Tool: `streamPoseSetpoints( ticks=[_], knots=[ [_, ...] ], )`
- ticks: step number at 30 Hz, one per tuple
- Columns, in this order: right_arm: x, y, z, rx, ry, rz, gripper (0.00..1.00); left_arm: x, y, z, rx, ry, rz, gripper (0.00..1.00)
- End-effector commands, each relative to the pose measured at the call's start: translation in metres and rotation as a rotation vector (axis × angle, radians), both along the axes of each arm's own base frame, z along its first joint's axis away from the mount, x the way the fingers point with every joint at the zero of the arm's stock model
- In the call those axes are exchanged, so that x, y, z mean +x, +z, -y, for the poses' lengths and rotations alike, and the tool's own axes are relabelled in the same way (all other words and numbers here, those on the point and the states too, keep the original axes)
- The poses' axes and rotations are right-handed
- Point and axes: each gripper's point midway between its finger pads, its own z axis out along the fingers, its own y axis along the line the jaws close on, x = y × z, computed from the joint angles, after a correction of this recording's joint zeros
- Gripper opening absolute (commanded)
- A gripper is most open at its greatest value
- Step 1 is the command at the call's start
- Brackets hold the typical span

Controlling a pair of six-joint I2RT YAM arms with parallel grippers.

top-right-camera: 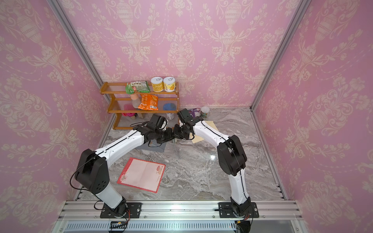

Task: Fold the letter paper in half and place it into the envelope
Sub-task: Place the letter paper in the envelope.

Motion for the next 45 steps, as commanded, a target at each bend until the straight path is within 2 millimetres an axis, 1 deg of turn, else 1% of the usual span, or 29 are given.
streamPoseSetpoints(
  ticks=[1,6,10,12,14,15,16,18,20,22,24,29,35,41,45],
  knots=[
    [-0.009,-0.012,-0.004,-0.020,0.023,-0.055,0.00,-0.002,0.005,0.017,-0.069,-0.036,-0.002,0.00],
    [-0.015,-0.028,-0.007,-0.027,0.038,-0.095,0.00,-0.002,0.009,0.016,-0.079,-0.048,0.008,0.00],
    [-0.018,-0.038,-0.010,-0.009,0.038,-0.124,0.00,0.000,0.007,0.010,-0.095,-0.030,0.005,0.00],
    [-0.017,-0.036,-0.012,-0.002,0.043,-0.117,0.00,0.001,0.006,0.006,-0.103,-0.020,0.002,0.00],
    [-0.014,-0.026,-0.014,0.019,0.048,-0.098,0.00,0.001,0.004,0.003,-0.106,-0.011,-0.001,0.00],
    [-0.013,-0.020,-0.015,0.033,0.052,-0.089,0.04,0.001,0.003,0.002,-0.107,-0.010,-0.004,0.00],
    [-0.012,-0.013,-0.015,0.046,0.058,-0.081,0.11,0.002,0.003,0.000,-0.108,-0.009,-0.004,0.00],
    [-0.011,0.000,-0.016,0.070,0.069,-0.063,0.30,0.003,0.003,-0.004,-0.110,-0.005,-0.005,0.00],
    [-0.012,0.012,-0.011,0.080,0.072,-0.048,0.49,0.003,0.004,-0.008,-0.115,-0.006,-0.006,0.00],
    [-0.012,0.020,-0.006,0.092,0.069,-0.040,0.62,0.003,0.004,-0.012,-0.117,-0.007,-0.014,0.00],
    [-0.014,0.025,-0.002,0.101,0.067,-0.038,0.71,0.003,0.005,-0.015,-0.131,-0.012,-0.016,0.00],
    [-0.011,0.022,0.008,0.107,0.044,-0.042,0.99,0.002,0.009,-0.018,-0.160,-0.037,-0.023,0.00],
    [-0.004,0.011,0.010,0.126,0.032,-0.056,1.00,-0.005,0.009,-0.015,-0.192,-0.087,-0.040,0.00],
    [0.004,-0.008,0.010,0.112,0.023,-0.077,1.00,-0.009,0.016,-0.005,-0.252,-0.137,-0.032,0.00],
    [0.003,-0.026,0.012,0.086,0.023,-0.103,1.00,-0.008,0.020,-0.002,-0.269,-0.149,-0.020,0.00]
  ],
)
